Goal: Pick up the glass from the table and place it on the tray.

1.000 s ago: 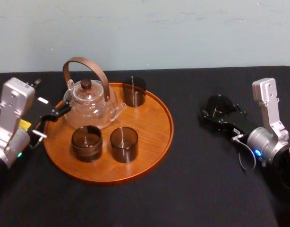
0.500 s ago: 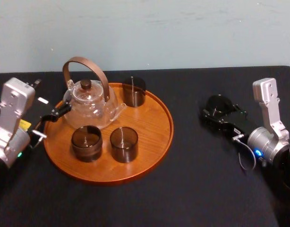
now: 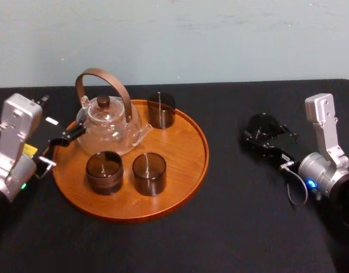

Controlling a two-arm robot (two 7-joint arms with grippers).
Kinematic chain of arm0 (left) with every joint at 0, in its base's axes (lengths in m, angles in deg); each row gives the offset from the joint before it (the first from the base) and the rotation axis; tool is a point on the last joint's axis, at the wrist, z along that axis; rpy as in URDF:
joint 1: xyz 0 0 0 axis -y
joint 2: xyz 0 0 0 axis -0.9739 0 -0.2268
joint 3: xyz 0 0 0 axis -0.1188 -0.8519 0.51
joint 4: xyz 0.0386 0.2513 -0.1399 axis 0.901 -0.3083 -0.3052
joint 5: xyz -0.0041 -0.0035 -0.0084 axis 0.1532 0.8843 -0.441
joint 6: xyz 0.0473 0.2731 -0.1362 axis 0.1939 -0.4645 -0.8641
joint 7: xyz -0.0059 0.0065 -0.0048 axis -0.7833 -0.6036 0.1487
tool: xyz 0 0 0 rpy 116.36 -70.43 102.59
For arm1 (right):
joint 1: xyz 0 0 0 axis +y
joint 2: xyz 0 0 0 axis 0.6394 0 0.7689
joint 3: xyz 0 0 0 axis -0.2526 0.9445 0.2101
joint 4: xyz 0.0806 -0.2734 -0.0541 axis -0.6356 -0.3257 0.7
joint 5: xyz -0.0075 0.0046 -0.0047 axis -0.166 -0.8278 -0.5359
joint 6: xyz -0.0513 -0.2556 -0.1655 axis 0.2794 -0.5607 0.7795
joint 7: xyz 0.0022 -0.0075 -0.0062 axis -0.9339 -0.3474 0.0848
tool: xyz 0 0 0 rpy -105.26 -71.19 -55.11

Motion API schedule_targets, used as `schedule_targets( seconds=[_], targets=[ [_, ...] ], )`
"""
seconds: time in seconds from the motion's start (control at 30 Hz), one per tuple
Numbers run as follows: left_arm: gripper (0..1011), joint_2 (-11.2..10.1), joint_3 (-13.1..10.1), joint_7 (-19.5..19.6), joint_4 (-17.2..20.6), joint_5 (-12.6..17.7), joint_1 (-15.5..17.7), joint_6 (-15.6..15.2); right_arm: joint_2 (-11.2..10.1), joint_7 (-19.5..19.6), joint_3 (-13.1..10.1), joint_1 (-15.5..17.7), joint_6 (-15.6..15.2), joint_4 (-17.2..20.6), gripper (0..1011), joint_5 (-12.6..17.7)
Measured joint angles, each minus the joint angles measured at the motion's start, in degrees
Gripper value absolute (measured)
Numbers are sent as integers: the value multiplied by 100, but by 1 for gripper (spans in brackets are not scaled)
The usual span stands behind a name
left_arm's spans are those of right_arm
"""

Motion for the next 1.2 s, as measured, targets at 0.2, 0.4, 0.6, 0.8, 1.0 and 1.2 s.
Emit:
schedule_targets(
  seconds=[0.2, 0.4, 0.6, 0.8, 1.0, 1.2],
  targets=[
    [1001, 0, 0, 0, 0, 0, 0, 0, -69, -115, 21, 86, 13, 202, 907, 55],
    [1001, 0, 0, 0, 0, 0, 0, 0, -143, -170, 74, 230, -15, 518, 907, 120],
    [1001, 0, 0, 0, 0, 0, 0, 0, -198, -185, 122, 332, -49, 755, 907, 153],
    [1001, 0, 0, 0, 0, 0, 0, 0, -259, -213, 208, 437, -66, 1015, 908, 197],
    [1001, 0, 0, 0, 0, 0, 0, 0, -308, -244, 291, 503, -75, 1198, 907, 227],
    [1001, 0, 0, 0, 0, 0, 0, 0, -347, -257, 350, 520, -81, 1291, 908, 265]
  ],
)
